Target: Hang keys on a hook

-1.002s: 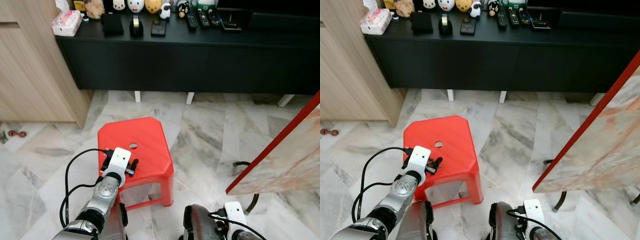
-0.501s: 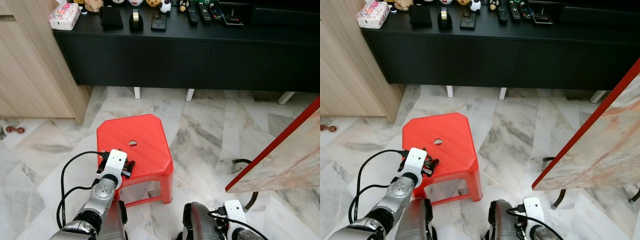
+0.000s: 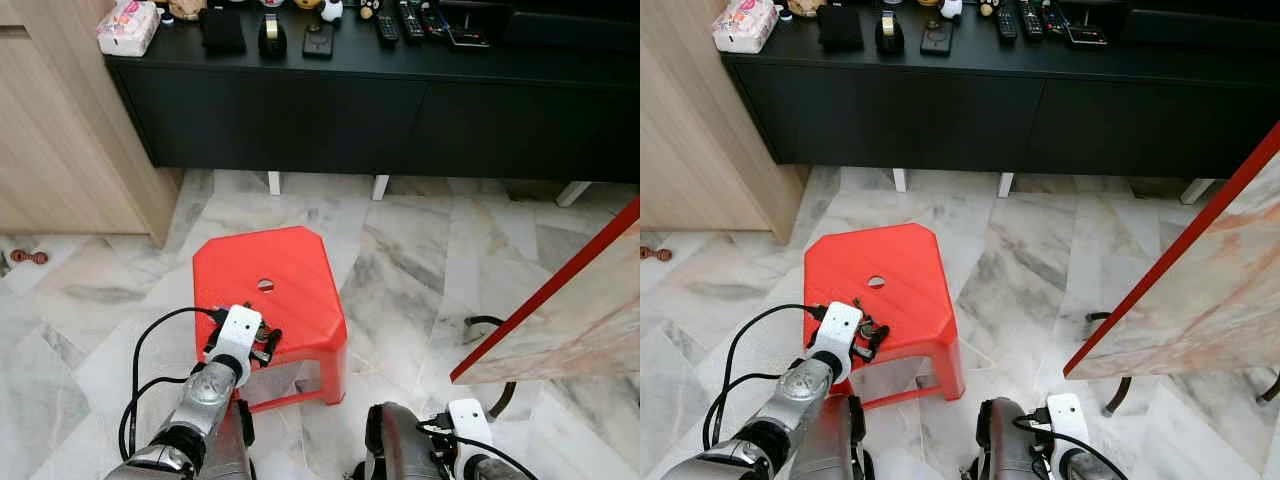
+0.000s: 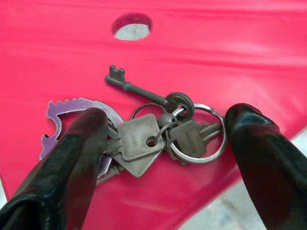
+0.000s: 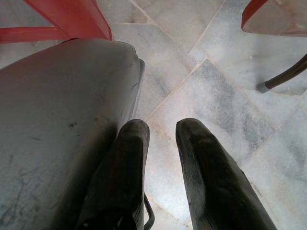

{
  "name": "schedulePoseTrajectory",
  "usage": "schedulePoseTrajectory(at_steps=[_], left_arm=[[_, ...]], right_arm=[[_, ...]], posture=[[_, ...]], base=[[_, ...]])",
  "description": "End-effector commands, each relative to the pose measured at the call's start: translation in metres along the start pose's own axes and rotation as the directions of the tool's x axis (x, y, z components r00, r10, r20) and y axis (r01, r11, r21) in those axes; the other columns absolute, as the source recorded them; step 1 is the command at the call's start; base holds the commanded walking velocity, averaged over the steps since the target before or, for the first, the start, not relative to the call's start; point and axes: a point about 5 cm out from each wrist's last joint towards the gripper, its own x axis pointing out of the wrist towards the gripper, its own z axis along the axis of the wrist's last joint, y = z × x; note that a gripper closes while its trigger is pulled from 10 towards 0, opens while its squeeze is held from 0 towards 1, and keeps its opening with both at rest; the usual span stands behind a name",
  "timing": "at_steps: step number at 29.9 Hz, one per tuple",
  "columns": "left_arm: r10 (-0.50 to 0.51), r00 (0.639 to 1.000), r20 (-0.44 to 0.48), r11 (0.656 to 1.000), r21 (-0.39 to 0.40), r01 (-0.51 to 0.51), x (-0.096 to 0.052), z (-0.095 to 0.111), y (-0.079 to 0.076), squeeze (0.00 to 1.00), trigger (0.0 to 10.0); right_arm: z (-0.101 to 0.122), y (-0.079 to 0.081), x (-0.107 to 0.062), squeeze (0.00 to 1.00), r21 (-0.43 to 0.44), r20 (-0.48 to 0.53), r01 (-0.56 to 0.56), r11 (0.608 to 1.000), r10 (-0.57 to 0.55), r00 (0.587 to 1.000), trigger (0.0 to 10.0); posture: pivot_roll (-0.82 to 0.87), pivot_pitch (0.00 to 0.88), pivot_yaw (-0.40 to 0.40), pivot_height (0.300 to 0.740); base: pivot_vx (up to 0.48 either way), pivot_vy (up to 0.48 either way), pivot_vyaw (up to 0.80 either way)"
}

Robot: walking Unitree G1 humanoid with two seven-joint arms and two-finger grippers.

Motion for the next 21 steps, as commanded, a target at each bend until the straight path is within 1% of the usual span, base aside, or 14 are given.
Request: schedulePoseTrajectory(at_steps=[1,2,3,4,6,11,16,18,21], left_arm=[[-0.047,0.993,-0.105,0.997,0.063,0.054,-0.0088,-0.0241,-0.0125,0.00,6.2],[-0.047,0.993,-0.113,0.995,0.079,0.056,-0.0091,-0.0252,-0.0127,0.00,6.2],[-0.044,0.992,-0.117,0.995,0.086,0.055,-0.0094,-0.0260,-0.0127,0.00,2.9],[-0.044,0.992,-0.116,0.995,0.081,0.054,-0.0095,-0.0262,-0.0129,0.00,0.0],[-0.041,0.992,-0.116,0.996,0.080,0.051,-0.0096,-0.0263,-0.0129,0.00,0.0],[-0.040,0.993,-0.107,0.993,0.109,0.051,-0.0096,-0.0255,-0.0152,0.00,0.0],[-0.040,0.994,-0.105,0.992,0.111,0.052,-0.0091,-0.0248,-0.0163,0.00,0.0],[-0.039,0.994,-0.105,0.993,0.109,0.051,-0.0089,-0.0245,-0.0160,0.00,0.0],[-0.023,0.995,-0.100,0.996,0.080,0.031,-0.0087,-0.0237,-0.0142,0.00,0.0]], right_arm=[[-0.0377,-0.0012,-0.0067,0.00,0.002,-0.140,0.007,1.000,-0.007,0.990,10.0],[-0.0376,-0.0011,-0.0066,0.00,0.002,-0.139,0.007,1.000,-0.006,0.990,10.0],[-0.0374,-0.0010,-0.0065,0.00,0.002,-0.139,0.006,1.000,-0.006,0.990,10.0],[-0.0373,-0.0009,-0.0065,0.00,0.001,-0.139,0.006,1.000,-0.006,0.990,10.0],[-0.0372,-0.0009,-0.0065,0.00,0.000,-0.139,0.006,1.000,-0.006,0.990,10.0],[-0.0368,-0.0009,-0.0064,0.00,-0.002,-0.138,0.006,1.000,-0.006,0.990,10.0],[-0.0360,-0.0011,-0.0062,0.00,-0.002,-0.136,0.006,1.000,-0.006,0.991,10.0],[-0.0353,-0.0010,-0.0060,0.00,-0.003,-0.135,0.006,1.000,-0.007,0.991,10.0],[-0.0341,-0.0007,-0.0056,0.00,-0.003,-0.132,0.006,1.000,-0.007,0.991,10.0]], posture=[[-0.06,0.226,-0.101,0.602],[-0.06,0.226,-0.101,0.602],[-0.06,0.225,-0.101,0.602],[-0.06,0.225,-0.101,0.602],[-0.06,0.225,-0.102,0.602],[-0.06,0.225,-0.102,0.602],[-0.06,0.225,-0.104,0.602],[-0.06,0.223,-0.104,0.602],[-0.06,0.219,-0.103,0.602]], base=[[0.000,0.000,0.00],[0.000,0.000,0.00],[0.000,0.000,0.00],[0.000,0.000,0.00],[0.000,0.000,0.00],[0.000,0.000,0.00],[0.000,0.000,0.00],[0.000,0.000,0.00],[0.000,0.000,0.00]])
